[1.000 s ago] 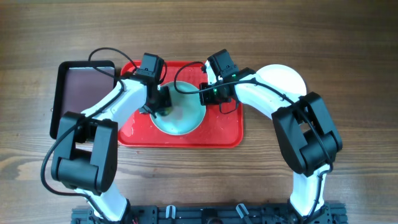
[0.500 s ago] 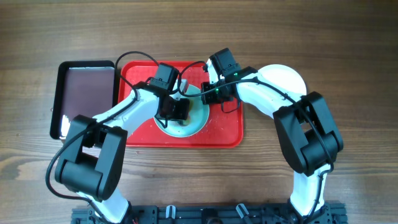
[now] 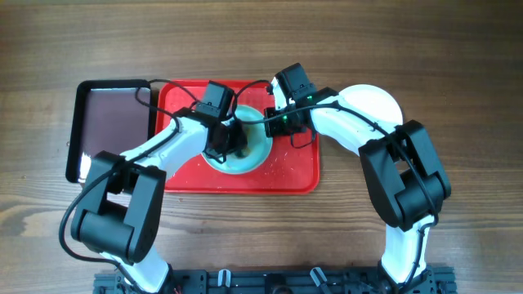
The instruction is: Clean dirty plates on tray and stack at the side
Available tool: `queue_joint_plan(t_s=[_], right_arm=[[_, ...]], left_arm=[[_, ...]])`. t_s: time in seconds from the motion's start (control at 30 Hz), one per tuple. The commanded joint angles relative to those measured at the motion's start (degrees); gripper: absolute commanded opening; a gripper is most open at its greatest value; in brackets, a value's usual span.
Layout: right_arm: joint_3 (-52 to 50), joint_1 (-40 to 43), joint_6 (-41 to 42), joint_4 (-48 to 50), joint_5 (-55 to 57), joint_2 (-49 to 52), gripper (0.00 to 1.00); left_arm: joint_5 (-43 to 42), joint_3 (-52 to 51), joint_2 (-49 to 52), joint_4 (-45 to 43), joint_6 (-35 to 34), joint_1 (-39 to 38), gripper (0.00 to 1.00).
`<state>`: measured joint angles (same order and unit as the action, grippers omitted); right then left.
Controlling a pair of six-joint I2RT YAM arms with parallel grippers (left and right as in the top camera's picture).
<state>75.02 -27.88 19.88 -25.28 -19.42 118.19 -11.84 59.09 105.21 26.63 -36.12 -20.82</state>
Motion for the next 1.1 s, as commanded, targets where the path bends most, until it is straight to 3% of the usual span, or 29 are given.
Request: queue_joint_plan(t_s=[0.0, 0.2, 0.4, 0.57, 0.73, 0.97, 1.07], right_arm=[[0.50, -0.39, 1.31, -0.26, 0.17, 1.77, 0.04], [0.50, -0.39, 1.31, -0.28, 0.15, 1.77, 0.04], [0.50, -0.39, 1.31, -0.26, 0.15, 1.77, 0.04], [0.50, -0.63, 2.34, -0.28, 0.11, 1.77, 0.04], [0.50, -1.92, 3.39, -0.28, -0.72, 1.84, 0.04], [0.44, -2.67, 5.81, 1.22, -5.31, 2.49, 0.04], [0.44, -2.67, 5.84, 1.38, -5.29, 2.49, 0.04]], left_arm=[[17.79, -2.67, 3.34, -3.19, -10.01, 2.43, 0.04], [28.89, -2.67, 3.34, -5.60, -12.02, 2.84, 0.04], [25.90, -2.67, 3.34, 2.56, -13.33, 4.04, 0.04], [13.55, -2.67, 3.34, 8.90, -3.52, 5.77, 0.04], [-2.54, -2.67, 3.34, 9.64, 9.97, 9.60, 0.04], [-23.52, -2.60, 3.34, 9.90, 17.77, 18.93, 0.04], [-27.65, -2.60, 3.34, 10.80, 21.49, 20.79, 0.04]])
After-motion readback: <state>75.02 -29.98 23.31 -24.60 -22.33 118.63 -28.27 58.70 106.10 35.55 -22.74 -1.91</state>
